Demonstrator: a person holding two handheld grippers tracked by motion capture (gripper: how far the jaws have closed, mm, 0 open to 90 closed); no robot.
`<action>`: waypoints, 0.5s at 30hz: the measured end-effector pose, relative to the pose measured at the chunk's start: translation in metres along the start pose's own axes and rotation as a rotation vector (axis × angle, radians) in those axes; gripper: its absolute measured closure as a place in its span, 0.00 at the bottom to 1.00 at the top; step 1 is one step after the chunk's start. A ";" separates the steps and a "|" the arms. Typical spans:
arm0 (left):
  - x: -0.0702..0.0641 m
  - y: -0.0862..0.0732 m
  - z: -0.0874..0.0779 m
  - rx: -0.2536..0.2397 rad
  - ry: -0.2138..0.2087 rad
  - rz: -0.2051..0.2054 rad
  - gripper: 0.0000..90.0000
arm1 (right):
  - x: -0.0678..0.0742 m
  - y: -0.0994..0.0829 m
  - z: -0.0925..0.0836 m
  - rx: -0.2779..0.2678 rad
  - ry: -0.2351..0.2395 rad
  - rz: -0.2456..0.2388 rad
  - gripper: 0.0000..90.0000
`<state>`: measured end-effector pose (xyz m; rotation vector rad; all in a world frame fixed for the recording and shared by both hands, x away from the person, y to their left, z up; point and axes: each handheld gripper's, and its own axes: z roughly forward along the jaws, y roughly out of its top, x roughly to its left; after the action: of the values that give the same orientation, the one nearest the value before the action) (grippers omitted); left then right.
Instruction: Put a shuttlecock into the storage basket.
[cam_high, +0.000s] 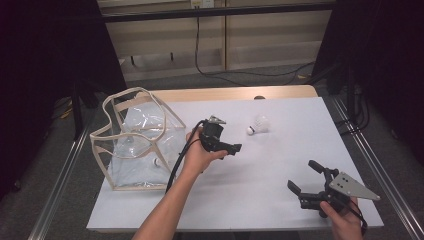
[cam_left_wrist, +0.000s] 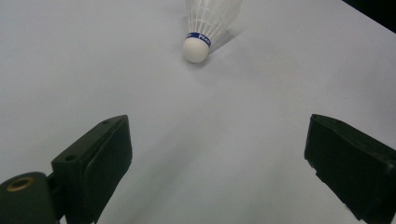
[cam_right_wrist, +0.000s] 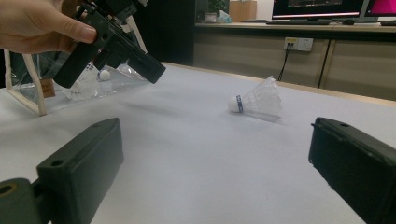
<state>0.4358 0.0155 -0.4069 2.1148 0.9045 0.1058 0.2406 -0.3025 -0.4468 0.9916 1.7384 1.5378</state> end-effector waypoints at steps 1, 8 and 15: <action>0.000 0.000 0.001 -0.001 -0.001 -0.002 0.08 | 0.000 0.000 0.000 0.000 0.001 0.002 0.03; 0.002 0.001 0.003 -0.005 0.000 -0.009 0.09 | 0.000 0.000 0.000 0.001 0.000 0.000 0.03; 0.003 0.001 0.008 -0.007 0.007 -0.009 0.09 | 0.000 0.000 0.000 0.000 -0.001 0.001 0.03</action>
<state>0.4417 0.0117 -0.4117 2.1050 0.9167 0.1118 0.2406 -0.3026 -0.4469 0.9931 1.7371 1.5380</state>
